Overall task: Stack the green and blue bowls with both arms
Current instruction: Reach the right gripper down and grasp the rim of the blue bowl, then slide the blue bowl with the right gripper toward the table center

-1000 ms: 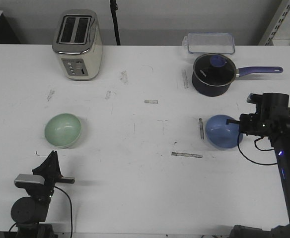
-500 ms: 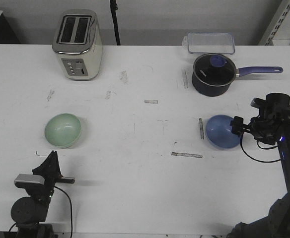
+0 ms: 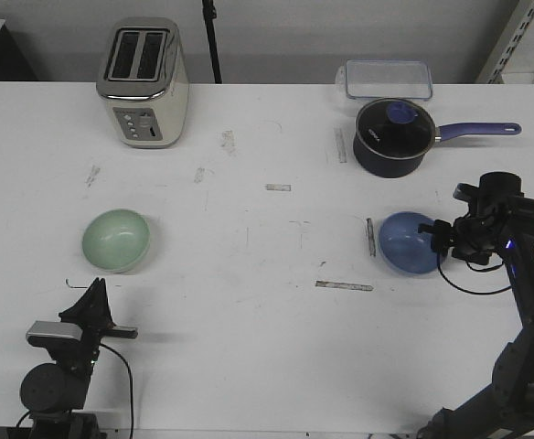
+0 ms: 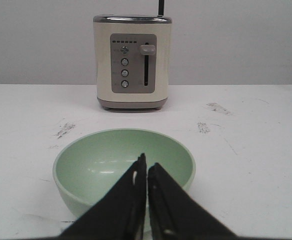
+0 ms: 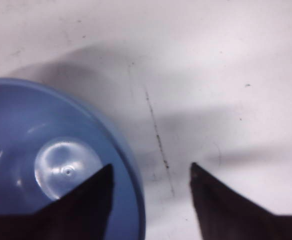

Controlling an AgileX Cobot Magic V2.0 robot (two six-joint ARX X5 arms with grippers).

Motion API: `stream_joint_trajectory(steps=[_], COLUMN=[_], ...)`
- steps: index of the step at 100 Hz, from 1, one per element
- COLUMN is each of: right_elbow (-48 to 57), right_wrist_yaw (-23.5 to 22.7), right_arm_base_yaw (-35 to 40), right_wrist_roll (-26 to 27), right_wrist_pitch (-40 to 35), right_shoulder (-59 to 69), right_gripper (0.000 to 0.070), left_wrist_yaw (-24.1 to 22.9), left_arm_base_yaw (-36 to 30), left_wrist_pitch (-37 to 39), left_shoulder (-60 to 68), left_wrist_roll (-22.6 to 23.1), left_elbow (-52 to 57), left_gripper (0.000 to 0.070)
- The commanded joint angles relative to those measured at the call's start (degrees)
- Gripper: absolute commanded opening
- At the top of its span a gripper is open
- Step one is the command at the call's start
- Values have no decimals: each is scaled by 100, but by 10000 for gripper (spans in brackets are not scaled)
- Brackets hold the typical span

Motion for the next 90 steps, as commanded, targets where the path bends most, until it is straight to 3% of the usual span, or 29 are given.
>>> stream_joint_trajectory(steps=[1,6,41,55,69,90], right_elbow=[85,85,131,140,140,138], right_wrist_yaw=[-9,-9,-192,-341,-341,-337], right_arm_base_yaw=[4,4,4,138,516,1596], right_wrist_roll=[31,39,181,527,643,1305], right_wrist_pitch=[48,55,59,181,232,302], right_shoulder=[166,166,-173,-509,-754,-761], right_gripper=[59,7,7,7,7,7], left_wrist_yaw=[4,4,4,4,4,4], left_arm_base_yaw=[7,7,7,7,7,7], left_wrist_pitch=[70,68,68,68,68,70], left_shoulder=[-9,-9,-9,-9,-9,-9], left_wrist_roll=[24,24,24,24,24,24], left_elbow=[-127,-127,-127,-127,-127,-127], left_gripper=[1,1,1,2,2,1])
